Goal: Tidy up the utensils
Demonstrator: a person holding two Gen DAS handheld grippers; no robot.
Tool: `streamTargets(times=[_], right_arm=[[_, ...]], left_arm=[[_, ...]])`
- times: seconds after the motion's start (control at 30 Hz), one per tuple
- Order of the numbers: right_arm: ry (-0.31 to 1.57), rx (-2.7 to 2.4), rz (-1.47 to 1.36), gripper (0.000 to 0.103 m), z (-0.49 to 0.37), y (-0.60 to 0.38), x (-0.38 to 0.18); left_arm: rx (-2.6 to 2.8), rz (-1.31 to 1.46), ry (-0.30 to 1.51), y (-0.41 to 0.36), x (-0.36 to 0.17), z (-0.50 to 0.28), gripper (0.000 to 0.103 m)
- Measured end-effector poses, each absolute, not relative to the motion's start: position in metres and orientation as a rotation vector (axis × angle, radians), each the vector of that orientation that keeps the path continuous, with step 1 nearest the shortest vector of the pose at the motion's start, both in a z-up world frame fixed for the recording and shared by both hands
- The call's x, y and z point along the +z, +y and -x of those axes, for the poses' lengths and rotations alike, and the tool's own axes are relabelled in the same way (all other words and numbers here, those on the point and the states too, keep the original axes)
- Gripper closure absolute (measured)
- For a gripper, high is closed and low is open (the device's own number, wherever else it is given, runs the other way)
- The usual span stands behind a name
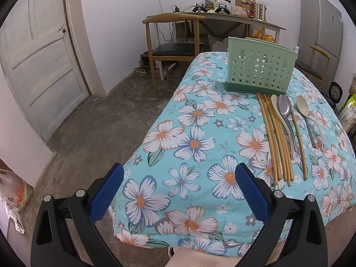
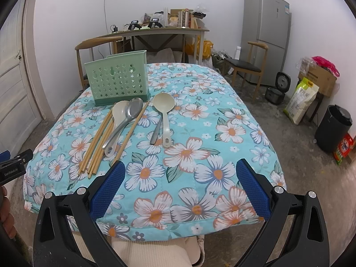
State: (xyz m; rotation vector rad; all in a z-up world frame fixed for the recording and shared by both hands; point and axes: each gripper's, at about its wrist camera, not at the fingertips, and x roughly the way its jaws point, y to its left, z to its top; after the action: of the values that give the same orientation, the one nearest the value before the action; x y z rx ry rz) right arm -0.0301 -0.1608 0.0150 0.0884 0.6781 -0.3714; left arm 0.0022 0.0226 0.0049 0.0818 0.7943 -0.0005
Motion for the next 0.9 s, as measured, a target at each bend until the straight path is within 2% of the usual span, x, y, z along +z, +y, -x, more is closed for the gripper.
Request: streamTargets(times=[0.9], right_arm=[[0.679, -0.367, -0.090, 0.008, 0.029, -0.159, 0.014]], left_arm=[[-0.072, -0.121, 0.789, 0.007, 0.006, 0.005, 0.006]])
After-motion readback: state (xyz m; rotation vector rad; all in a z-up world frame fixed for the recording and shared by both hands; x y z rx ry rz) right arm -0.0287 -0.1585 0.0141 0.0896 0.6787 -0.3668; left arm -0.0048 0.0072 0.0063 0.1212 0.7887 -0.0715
